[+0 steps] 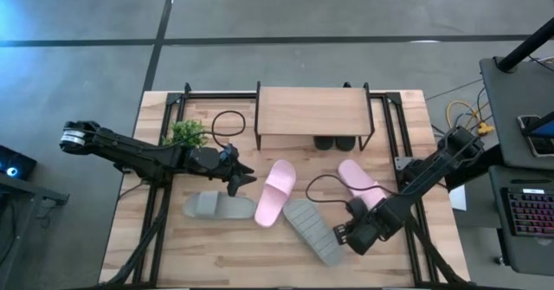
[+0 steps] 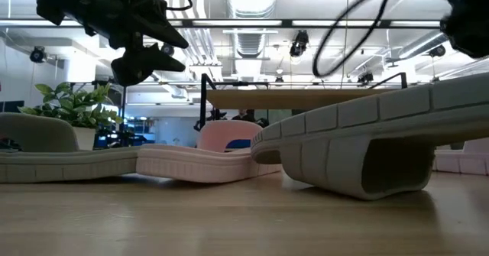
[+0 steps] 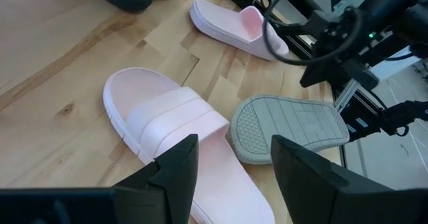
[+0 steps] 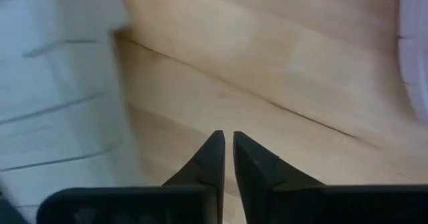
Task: Pick and place slides into the shelf
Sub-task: Put the bottom gray slipper on the shelf
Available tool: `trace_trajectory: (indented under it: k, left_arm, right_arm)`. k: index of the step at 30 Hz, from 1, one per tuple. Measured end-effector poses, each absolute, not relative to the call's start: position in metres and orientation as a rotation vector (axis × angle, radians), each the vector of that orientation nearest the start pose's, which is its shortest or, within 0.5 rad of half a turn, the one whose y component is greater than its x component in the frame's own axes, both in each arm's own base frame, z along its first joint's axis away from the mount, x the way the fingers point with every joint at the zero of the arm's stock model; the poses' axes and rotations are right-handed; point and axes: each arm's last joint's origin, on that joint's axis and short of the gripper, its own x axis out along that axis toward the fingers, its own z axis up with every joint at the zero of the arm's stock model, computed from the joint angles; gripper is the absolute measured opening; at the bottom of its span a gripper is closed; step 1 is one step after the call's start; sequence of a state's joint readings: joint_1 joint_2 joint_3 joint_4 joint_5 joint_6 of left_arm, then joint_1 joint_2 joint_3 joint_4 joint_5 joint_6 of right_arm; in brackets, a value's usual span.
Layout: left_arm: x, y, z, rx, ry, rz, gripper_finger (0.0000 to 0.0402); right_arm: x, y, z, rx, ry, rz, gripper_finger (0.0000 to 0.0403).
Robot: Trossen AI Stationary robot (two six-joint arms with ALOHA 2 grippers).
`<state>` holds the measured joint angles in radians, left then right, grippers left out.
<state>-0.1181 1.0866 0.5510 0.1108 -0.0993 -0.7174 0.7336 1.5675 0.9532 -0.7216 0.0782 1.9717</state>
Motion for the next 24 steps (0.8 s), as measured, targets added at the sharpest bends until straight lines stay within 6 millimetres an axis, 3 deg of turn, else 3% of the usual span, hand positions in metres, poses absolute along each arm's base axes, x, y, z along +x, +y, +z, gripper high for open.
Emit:
trace_trajectory:
  k: [18, 24]
  left_arm:
    - [0.225, -0.024, 0.224, -0.659, 0.409, 0.136, 0.0173]
    - [0.225, -0.024, 0.224, -0.660, 0.410, 0.136, 0.0173]
  right_arm:
    - [0.228, 0.203, 0.160, 1.147, 1.197, -0.461, 0.0013]
    - [0.243, 0.205, 0.160, 1.167, 1.062, -0.388, 0.0013]
